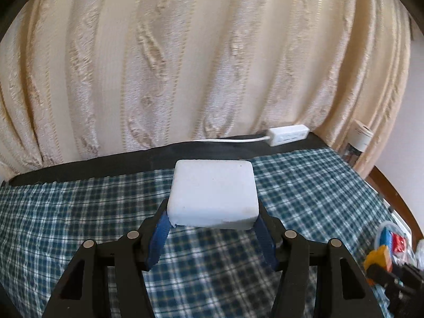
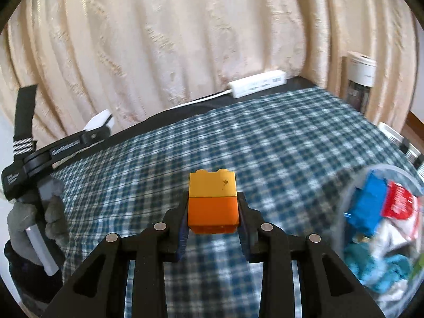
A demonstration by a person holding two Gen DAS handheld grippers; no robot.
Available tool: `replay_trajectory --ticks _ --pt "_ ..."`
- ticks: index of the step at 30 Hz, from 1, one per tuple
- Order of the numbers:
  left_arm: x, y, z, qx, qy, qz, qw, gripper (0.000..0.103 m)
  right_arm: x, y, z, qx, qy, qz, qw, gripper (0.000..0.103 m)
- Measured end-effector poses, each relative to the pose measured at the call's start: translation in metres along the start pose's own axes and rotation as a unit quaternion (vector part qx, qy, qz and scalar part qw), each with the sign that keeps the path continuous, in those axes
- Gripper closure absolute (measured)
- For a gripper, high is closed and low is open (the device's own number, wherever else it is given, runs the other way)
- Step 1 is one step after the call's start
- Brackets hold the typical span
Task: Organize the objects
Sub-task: 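Carry the white block and orange brick over the bowl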
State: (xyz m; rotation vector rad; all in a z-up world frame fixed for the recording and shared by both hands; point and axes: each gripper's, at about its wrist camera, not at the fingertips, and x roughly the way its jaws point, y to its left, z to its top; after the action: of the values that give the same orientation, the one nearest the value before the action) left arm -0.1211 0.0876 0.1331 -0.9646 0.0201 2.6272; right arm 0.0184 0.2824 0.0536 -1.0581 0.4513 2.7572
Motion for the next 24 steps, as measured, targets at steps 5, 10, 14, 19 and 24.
replay_trajectory --ticks 5,10,14,19,24 --pt "-0.005 -0.024 -0.008 0.024 0.001 -0.021 0.9995 0.04 -0.027 -0.039 -0.003 0.03 -0.017 -0.036 0.999 0.07" --pt "-0.006 -0.044 -0.017 0.043 0.012 -0.049 0.9978 0.04 -0.052 -0.085 -0.005 0.072 -0.034 -0.08 0.994 0.07" --pt "-0.006 -0.054 -0.022 0.053 0.016 -0.057 0.9969 0.04 -0.065 -0.118 -0.006 0.107 -0.04 -0.109 0.987 0.07" --pt "-0.008 -0.06 -0.025 0.059 0.016 -0.058 0.9964 0.04 -0.074 -0.151 -0.009 0.133 -0.043 -0.134 0.981 0.07" --pt "-0.008 -0.067 -0.028 0.068 0.018 -0.059 0.9957 0.04 -0.073 -0.17 -0.014 0.15 -0.036 -0.149 0.977 0.07"
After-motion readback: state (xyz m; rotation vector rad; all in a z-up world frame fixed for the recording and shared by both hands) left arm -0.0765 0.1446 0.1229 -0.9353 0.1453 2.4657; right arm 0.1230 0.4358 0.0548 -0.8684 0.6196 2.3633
